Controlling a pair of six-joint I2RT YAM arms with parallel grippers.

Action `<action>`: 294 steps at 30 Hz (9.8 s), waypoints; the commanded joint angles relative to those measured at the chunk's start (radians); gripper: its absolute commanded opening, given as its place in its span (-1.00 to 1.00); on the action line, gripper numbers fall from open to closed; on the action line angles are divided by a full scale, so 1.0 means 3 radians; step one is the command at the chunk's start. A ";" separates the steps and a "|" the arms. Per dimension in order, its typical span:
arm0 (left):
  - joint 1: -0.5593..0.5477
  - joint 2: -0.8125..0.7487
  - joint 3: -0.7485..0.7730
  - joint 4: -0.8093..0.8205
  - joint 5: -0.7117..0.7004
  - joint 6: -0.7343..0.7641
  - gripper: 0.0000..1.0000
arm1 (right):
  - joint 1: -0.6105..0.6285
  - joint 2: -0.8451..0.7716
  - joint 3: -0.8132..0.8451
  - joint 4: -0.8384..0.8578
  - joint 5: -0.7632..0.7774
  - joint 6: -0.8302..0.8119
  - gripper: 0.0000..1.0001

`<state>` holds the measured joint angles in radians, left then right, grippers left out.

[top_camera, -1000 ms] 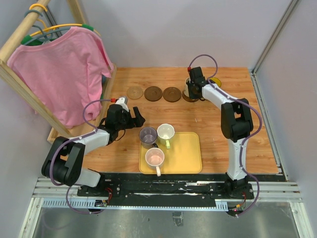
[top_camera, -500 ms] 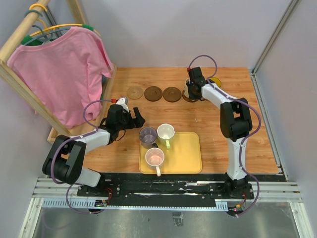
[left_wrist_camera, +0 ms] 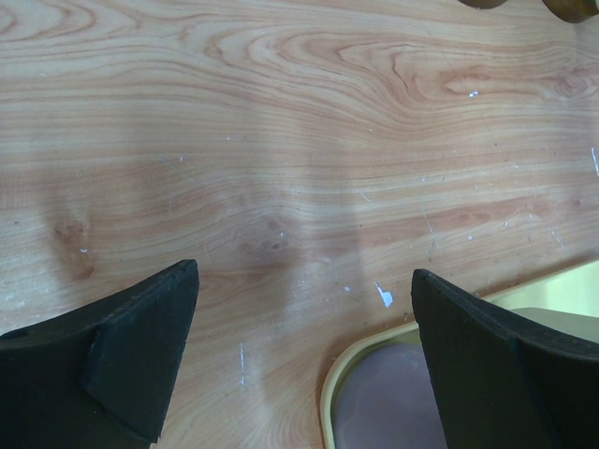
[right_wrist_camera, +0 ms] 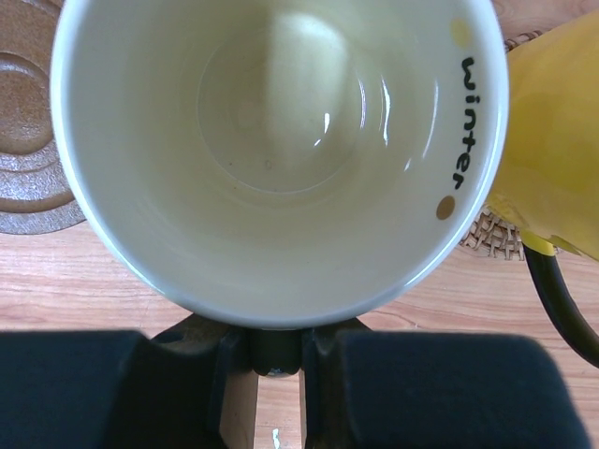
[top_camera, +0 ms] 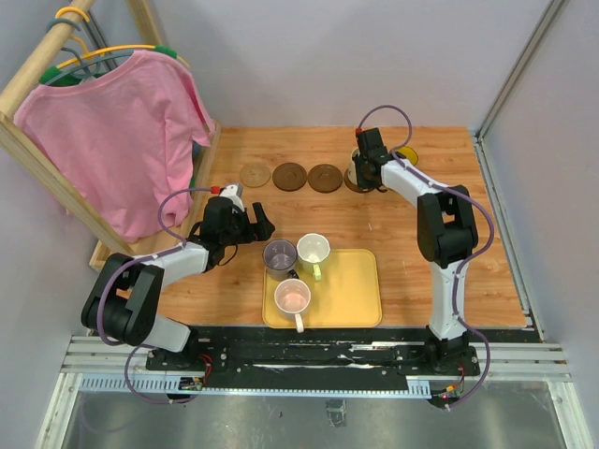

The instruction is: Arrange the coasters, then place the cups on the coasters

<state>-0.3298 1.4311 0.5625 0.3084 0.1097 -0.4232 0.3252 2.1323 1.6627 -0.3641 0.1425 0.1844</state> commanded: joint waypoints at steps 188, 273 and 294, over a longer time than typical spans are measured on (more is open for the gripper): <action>-0.0159 -0.0562 -0.0223 -0.0118 0.0108 0.0127 0.99 | 0.0968 0.0094 0.1211 -0.0635 0.1114 0.1013 -0.99; -0.0645 -0.1836 -0.0561 -0.1014 0.0062 -0.0273 0.99 | 0.1098 -0.2882 -0.2085 0.0875 0.0688 0.0898 0.84; -0.1186 -0.1372 -0.0500 -0.0768 -0.0195 -0.0389 0.78 | 0.1098 -0.3133 -0.2478 0.0745 0.0447 0.0859 0.87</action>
<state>-0.6765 0.9989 0.3904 0.0036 0.0715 -0.5610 0.6498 1.1862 0.9241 -0.1329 0.2901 0.4465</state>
